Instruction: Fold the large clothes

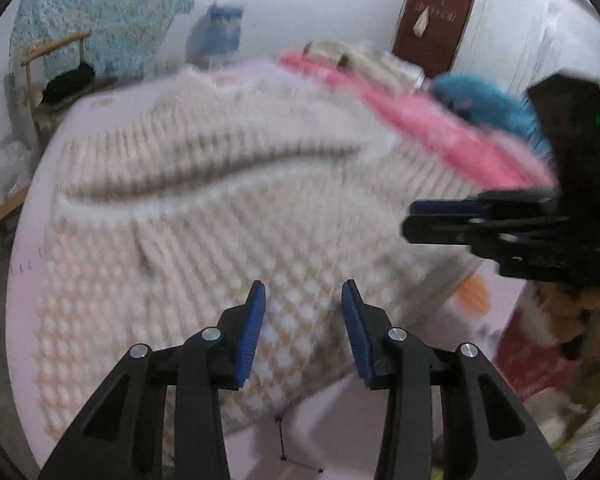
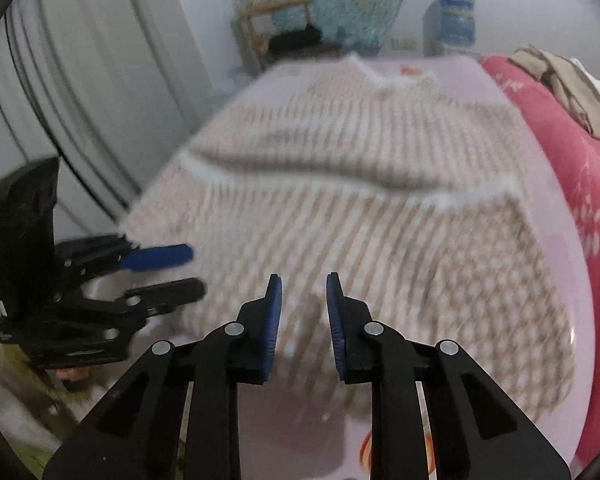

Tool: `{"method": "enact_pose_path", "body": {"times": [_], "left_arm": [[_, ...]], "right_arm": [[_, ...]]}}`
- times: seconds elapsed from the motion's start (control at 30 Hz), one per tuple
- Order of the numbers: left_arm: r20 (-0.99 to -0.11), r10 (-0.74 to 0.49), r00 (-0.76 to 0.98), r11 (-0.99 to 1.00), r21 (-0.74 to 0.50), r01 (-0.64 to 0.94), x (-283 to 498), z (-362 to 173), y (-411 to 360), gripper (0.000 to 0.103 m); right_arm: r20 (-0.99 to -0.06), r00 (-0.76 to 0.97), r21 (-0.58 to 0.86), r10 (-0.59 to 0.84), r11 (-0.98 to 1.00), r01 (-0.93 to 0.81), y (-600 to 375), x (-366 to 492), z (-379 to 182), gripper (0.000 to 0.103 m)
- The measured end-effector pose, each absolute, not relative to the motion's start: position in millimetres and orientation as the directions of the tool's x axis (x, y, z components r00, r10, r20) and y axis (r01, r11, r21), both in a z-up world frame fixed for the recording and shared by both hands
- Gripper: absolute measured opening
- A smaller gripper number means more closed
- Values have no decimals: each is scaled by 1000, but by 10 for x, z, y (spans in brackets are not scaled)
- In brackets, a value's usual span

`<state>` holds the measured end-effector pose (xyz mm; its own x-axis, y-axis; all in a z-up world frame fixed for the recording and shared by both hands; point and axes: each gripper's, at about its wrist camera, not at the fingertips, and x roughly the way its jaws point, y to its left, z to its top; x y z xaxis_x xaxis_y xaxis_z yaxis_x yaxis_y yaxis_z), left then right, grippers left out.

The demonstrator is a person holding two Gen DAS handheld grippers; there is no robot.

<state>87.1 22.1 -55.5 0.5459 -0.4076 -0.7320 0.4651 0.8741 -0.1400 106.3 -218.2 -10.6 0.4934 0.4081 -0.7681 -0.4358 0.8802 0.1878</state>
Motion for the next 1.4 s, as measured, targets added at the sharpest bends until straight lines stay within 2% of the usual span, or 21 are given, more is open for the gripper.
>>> {"method": "enact_pose_path", "body": {"times": [0.07,0.13,0.3,0.43,0.57,0.6,0.7,0.83,0.93,1.03,1.13,1.23,1.33,1.4], "left_arm": [[-731,-378,568,884,-101,457,860,-657,164,41],[-727,-353,588,895,-79,439,869,-675,129,41],[-725,-357,589,902,-103,419,856,-565,182,41],[-682,-334,650,919,-82,386,706,-364,400,41],[-763,-242,599,950,-60,308,848,-683,540,40],[-750,-258,609,950,-80,303,848,-741,571,40],[-745,-230,626,949,-31,312,819,-676,523,40],[-703,-229,673,964,-66,259,766,-491,710,40],[-755,-166,634,982,-68,176,875,-667,892,40],[-733,-192,653,978,-88,189,876,-702,953,40],[-731,-189,656,978,-80,193,872,-586,930,40],[-683,-230,693,973,-139,185,832,-461,1010,47],[-742,-191,642,981,-136,135,929,-640,1109,49],[-732,-204,649,979,-160,128,943,-650,1142,50]], "right_arm": [[-818,478,112,319,905,-411,-2078,1088,-388,20],[-794,517,98,320,907,-411,-2066,1086,-437,20],[-802,515,95,303,915,-391,-2088,1067,-324,20],[-772,573,77,277,934,-348,-2280,887,-128,20],[-821,518,96,240,952,-289,-2437,937,-421,23],[-819,515,115,251,953,-282,-2458,940,-503,23],[-816,527,96,240,954,-285,-2463,943,-435,23],[-784,590,76,193,973,-218,-2659,863,-241,25],[-803,580,85,140,989,-121,-2914,873,-362,27],[-806,556,176,201,979,-98,-3097,935,-593,27],[-802,565,165,192,981,-99,-3126,907,-441,27],[-773,607,165,187,982,-92,-3176,846,-300,34],[-793,577,195,194,979,-60,-3283,900,-458,36],[-800,559,231,220,972,-52,-3276,955,-573,36]]}}
